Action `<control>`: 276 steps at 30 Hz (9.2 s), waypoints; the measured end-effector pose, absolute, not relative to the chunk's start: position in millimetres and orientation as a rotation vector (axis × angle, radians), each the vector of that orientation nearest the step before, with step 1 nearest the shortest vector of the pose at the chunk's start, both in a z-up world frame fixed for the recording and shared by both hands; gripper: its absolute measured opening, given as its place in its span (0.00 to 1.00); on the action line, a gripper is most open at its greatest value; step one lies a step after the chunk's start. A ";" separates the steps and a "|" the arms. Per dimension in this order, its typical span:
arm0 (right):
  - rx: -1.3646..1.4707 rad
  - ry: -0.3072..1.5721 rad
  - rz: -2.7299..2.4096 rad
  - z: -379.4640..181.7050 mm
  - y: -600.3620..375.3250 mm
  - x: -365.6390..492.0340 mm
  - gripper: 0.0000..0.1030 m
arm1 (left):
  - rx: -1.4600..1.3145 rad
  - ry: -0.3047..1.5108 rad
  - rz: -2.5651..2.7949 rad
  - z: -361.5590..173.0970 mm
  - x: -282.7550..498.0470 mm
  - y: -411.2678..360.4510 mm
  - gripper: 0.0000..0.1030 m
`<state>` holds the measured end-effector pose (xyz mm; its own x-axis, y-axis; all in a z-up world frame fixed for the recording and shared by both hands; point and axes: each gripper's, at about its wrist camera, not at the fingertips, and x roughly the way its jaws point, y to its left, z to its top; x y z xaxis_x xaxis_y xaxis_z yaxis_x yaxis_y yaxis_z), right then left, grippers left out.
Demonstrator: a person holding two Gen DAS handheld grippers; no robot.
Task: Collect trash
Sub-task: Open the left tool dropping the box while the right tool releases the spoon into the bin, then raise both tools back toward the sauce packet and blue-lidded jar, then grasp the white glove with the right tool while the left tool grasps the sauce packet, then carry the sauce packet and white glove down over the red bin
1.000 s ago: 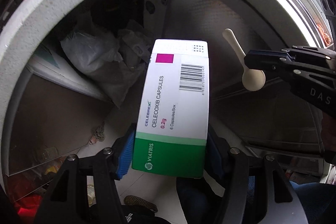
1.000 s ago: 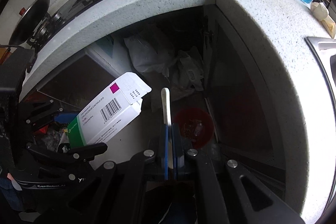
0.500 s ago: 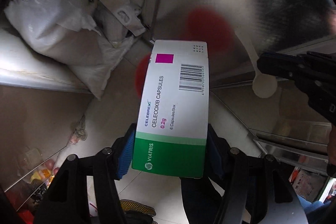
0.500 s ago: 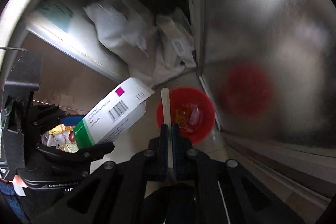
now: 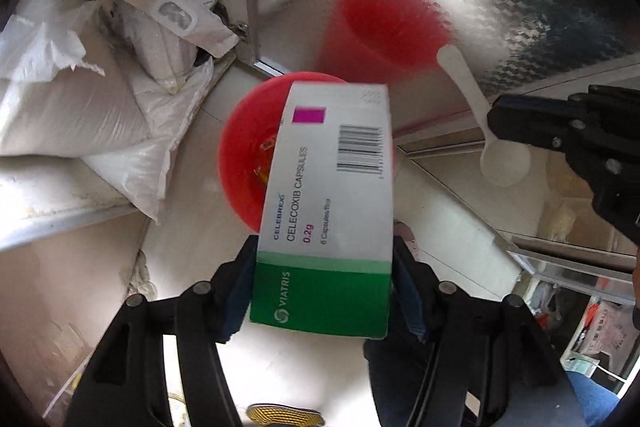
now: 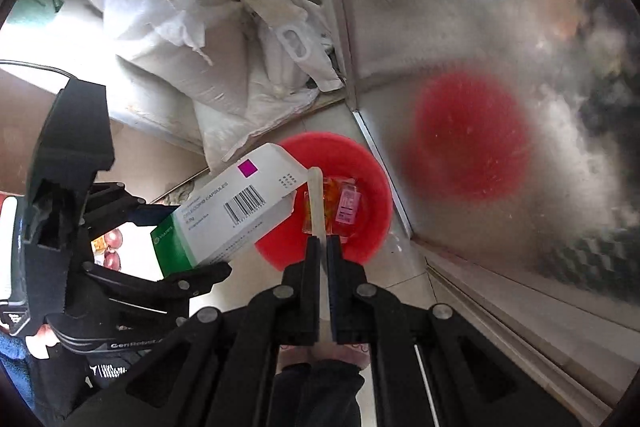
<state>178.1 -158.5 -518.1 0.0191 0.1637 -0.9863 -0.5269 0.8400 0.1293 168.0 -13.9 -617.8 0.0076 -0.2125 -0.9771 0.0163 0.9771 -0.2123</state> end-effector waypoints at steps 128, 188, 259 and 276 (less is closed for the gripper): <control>-0.044 1.024 0.547 -41.8 -228.3 346.2 0.99 | -0.114 1.067 0.046 -76.6 366.9 -25.1 1.00; -0.264 1.209 0.339 -180.9 -267.6 491.2 0.48 | -0.084 1.366 0.076 -229.4 570.3 -38.3 0.35; -0.353 1.239 0.669 -181.6 -134.1 114.3 0.06 | -0.253 1.316 0.100 -240.8 80.6 17.5 0.08; -0.392 1.316 0.650 -410.8 -130.7 146.1 0.06 | -0.267 1.452 0.029 -488.5 139.5 10.5 0.08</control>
<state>146.1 -130.7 -410.8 0.1150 0.2149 -0.9698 -0.6391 0.7634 0.0934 139.5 10.5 -488.5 0.1232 -0.1417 -0.9822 -0.1808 0.9700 -0.1626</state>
